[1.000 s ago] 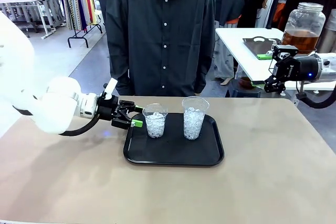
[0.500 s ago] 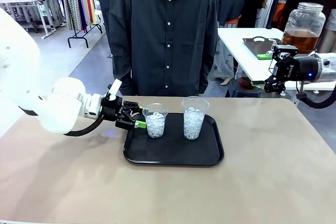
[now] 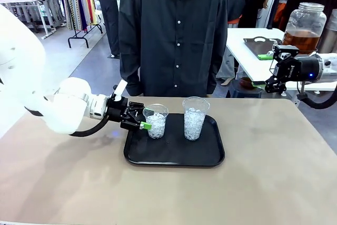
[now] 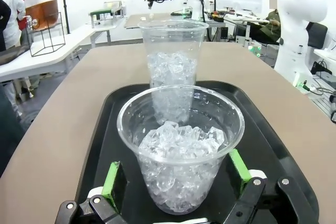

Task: Pour the drink into the iced cup.
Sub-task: Pick up the iced cup indicated by the human and present it to them.

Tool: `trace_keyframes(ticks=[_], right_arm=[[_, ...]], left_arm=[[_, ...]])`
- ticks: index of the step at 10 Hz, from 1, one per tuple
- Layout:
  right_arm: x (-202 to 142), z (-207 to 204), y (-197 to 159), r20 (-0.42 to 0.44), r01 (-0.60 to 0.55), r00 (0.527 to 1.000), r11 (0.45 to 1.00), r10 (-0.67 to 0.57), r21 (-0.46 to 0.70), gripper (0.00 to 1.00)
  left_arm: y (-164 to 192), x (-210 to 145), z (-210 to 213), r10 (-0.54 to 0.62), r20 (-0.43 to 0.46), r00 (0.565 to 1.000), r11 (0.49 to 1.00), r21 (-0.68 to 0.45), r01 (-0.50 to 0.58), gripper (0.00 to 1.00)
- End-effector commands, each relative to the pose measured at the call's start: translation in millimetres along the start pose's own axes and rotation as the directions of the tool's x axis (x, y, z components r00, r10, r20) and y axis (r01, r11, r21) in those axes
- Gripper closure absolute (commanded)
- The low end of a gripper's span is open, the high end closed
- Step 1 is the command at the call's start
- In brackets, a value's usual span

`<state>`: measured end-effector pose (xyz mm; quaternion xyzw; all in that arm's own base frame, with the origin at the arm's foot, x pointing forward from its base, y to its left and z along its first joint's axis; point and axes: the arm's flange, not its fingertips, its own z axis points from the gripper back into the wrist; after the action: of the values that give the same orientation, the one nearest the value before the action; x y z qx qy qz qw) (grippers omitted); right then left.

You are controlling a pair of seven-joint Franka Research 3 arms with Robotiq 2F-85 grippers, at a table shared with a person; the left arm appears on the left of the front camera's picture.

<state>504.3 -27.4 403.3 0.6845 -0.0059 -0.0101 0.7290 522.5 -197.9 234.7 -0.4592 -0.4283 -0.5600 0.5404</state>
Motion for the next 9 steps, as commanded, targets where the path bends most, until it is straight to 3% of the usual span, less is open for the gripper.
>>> trace_keyframes(ticks=[1,9], right_arm=[[0.0,0.1,0.8,0.001,-0.003,1.000,1.000,0.003,0.000,0.00],[0.0,0.1,0.8,0.001,-0.003,1.000,1.000,0.003,0.000,0.00]], left_arm=[[0.4,3.2,-10.6,0.018,0.011,1.000,1.000,0.019,-0.018,0.00],[2.8,7.6,-35.0,0.059,-0.007,0.998,0.998,0.019,-0.059,0.00]])
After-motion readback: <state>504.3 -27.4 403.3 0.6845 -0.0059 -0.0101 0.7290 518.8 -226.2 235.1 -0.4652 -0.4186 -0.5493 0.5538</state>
